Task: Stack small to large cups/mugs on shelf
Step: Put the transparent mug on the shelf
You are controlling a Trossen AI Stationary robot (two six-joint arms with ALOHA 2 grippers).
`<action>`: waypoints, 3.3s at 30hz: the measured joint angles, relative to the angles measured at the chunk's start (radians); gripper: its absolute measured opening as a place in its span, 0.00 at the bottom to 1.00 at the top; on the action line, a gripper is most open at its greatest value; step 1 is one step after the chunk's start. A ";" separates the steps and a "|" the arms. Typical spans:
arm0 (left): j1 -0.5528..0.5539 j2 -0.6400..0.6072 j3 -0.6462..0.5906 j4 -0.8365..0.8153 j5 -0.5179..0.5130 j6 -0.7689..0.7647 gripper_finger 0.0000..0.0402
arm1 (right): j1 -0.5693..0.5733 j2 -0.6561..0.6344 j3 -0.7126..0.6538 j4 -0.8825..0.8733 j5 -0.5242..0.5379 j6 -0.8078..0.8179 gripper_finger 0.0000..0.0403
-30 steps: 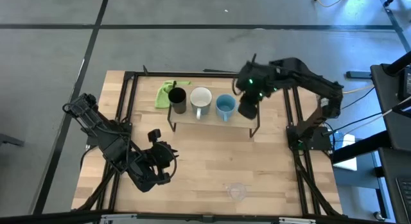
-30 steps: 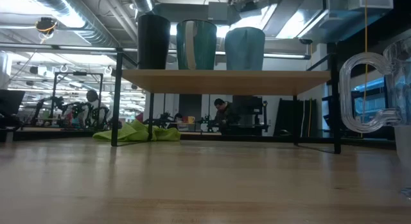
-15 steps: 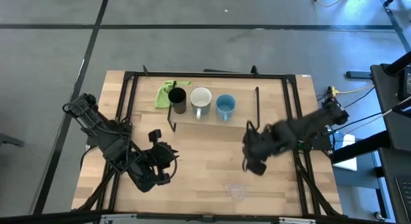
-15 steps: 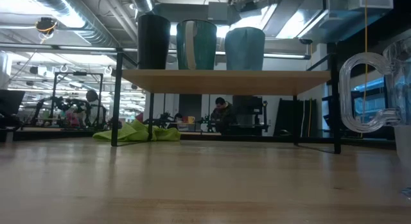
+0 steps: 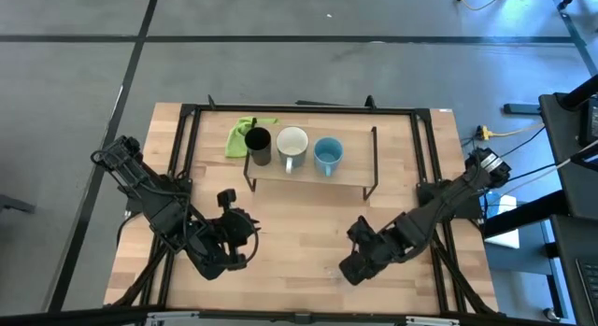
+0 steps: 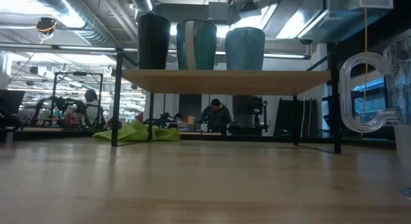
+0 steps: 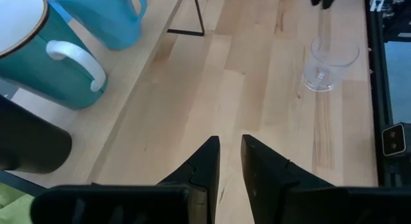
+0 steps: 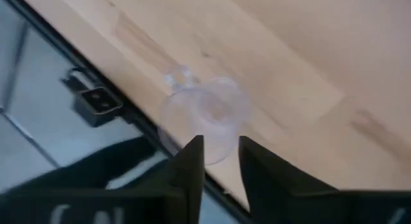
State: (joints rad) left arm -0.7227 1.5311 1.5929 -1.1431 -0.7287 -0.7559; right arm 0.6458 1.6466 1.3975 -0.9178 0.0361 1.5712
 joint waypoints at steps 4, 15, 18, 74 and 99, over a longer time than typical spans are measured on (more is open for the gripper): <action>0.000 0.000 0.000 0.000 0.017 0.007 0.15 | 0.020 0.003 0.000 0.013 0.005 0.084 0.36; -0.005 0.000 0.000 -0.024 0.017 0.008 0.15 | 0.070 0.080 0.000 0.014 0.017 0.201 0.40; -0.005 0.000 0.000 -0.024 0.017 0.008 0.15 | 0.070 0.088 0.000 0.041 0.021 0.203 0.40; -0.020 0.000 0.000 -0.034 0.009 0.026 0.15 | 0.112 0.218 0.001 0.073 0.025 0.431 0.05; -0.019 0.000 0.000 -0.013 -0.042 -0.058 0.15 | -0.043 0.156 0.000 -0.074 0.162 -0.664 0.04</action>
State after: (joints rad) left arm -0.7418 1.5314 1.5929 -1.1562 -0.7702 -0.8144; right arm 0.6031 1.8028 1.3979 -0.9917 0.1986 0.9075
